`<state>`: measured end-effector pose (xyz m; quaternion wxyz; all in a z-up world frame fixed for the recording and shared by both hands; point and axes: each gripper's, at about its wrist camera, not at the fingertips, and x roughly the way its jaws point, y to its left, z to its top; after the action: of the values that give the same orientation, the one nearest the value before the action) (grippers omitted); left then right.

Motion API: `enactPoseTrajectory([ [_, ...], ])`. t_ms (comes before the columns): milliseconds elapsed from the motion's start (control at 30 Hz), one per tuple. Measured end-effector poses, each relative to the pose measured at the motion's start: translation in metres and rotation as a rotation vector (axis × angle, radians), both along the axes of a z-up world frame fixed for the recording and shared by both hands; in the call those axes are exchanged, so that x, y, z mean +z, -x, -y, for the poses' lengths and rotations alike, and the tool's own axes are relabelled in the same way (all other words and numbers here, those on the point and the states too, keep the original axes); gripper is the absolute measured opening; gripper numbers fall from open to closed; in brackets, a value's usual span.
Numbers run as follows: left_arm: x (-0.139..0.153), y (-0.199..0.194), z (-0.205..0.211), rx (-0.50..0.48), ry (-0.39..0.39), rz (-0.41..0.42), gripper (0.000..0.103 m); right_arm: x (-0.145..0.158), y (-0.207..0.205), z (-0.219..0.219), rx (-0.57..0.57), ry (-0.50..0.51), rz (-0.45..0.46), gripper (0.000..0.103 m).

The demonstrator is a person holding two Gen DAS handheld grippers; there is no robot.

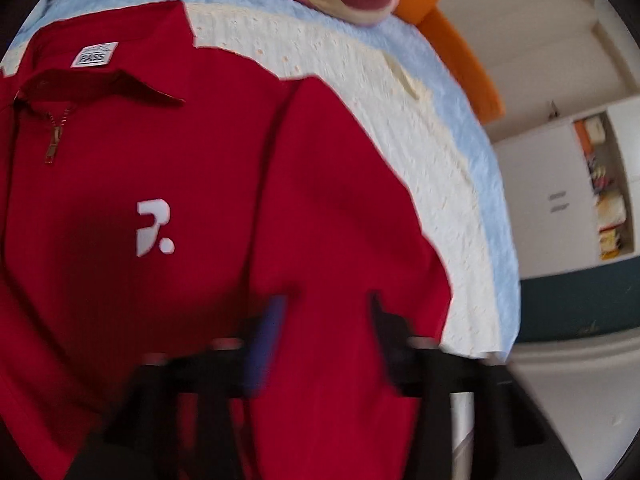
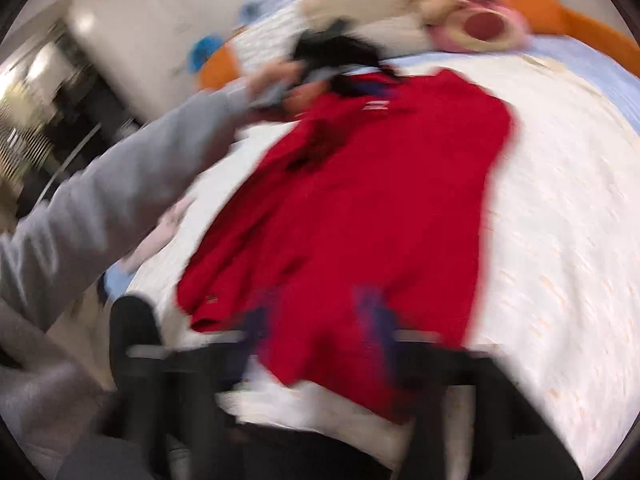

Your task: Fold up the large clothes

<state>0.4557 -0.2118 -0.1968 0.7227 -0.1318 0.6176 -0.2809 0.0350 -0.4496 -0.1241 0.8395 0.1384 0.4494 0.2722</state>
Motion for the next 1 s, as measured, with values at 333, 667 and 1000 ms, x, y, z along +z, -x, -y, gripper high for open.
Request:
enactPoseTrajectory([
  [333, 0.032, 0.013, 0.139, -0.151, -0.163, 0.130, 0.082, -0.064, -0.008, 0.051, -0.135, -0.075, -0.178, 0.069],
  [667, -0.026, -0.006, 0.200, -0.092, -0.610, 0.099, 0.079, -0.092, -0.016, 0.028, -0.040, -0.117, -0.225, 0.044],
  [1000, 0.005, -0.015, 0.149, -0.113, -0.360, 0.047, 0.016, -0.048, -0.019, 0.017, 0.039, -0.043, -0.146, 0.013],
])
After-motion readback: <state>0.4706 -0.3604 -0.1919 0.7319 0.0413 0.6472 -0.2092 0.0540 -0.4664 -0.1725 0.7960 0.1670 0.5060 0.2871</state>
